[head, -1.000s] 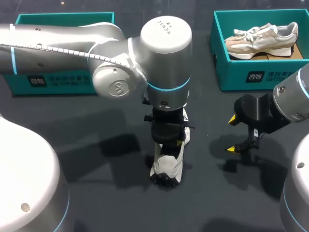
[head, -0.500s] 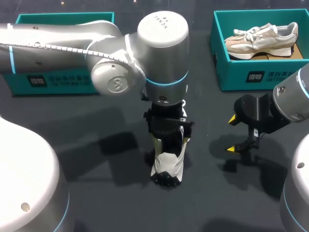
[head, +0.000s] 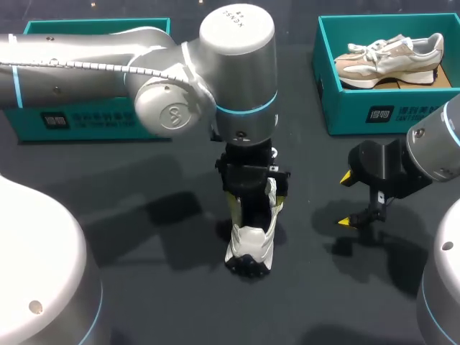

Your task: Take the shoe out of the shoebox, open the shoe tongue, remove and reinsert the insole, then place the shoe into the shoebox

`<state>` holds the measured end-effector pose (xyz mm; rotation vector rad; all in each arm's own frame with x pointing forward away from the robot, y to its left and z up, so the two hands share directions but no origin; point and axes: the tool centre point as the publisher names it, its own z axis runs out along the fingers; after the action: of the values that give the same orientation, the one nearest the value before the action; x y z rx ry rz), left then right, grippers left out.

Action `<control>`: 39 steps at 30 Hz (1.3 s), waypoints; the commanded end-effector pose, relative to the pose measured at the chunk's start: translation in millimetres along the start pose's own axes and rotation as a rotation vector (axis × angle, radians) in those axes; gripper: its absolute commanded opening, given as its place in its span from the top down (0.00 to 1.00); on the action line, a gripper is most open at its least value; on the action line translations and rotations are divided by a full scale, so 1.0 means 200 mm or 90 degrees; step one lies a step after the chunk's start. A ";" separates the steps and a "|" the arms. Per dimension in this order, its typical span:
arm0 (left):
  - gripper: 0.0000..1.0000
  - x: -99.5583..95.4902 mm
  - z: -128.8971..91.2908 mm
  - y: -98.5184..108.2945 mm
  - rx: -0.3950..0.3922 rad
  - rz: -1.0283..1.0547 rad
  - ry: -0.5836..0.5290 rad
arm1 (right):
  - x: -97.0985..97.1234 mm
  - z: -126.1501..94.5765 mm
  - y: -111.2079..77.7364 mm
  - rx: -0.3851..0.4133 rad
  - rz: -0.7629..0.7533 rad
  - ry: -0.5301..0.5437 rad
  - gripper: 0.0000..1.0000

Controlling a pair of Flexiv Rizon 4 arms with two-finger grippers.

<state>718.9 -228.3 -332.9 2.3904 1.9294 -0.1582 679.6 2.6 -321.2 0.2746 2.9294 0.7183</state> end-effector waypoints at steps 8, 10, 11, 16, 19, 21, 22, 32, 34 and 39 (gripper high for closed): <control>0.13 0.01 -0.06 0.05 -0.002 0.006 0.002 | 0.01 0.00 0.00 0.001 0.000 -0.002 0.00; 0.13 0.01 -0.07 0.06 -0.003 0.007 0.005 | 0.01 0.00 0.00 0.001 0.000 -0.002 0.00; 0.13 0.01 -0.08 0.06 -0.002 0.009 0.006 | 0.01 0.00 0.00 0.001 0.000 -0.002 0.00; 0.13 0.02 -0.13 0.11 -0.003 0.012 0.012 | 0.01 0.00 0.00 0.001 0.000 -0.002 0.00; 0.13 0.05 -0.16 0.14 -0.008 0.009 0.015 | 0.01 0.00 0.00 0.001 0.000 -0.002 0.00; 0.13 0.06 -0.19 0.16 -0.012 0.005 0.020 | 0.01 0.00 0.00 0.001 0.000 -0.002 0.00; 0.13 0.07 -0.20 0.17 -0.013 0.005 0.021 | 0.01 0.00 0.00 0.001 0.000 -0.002 0.00; 0.56 0.09 -0.35 0.39 -0.021 -0.028 0.024 | 0.01 0.00 0.00 0.001 0.000 -0.002 0.00; 0.59 0.09 -0.37 0.42 -0.021 -0.034 0.024 | 0.01 0.00 0.00 0.001 0.000 -0.002 0.00; 0.60 0.06 -0.40 0.45 -0.018 -0.033 0.019 | 0.01 0.00 0.00 0.001 0.000 -0.002 0.00</control>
<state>810.1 -221.4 -258.5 2.3287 1.9893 -0.1022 679.6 2.6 -321.2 0.2746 2.9294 0.7183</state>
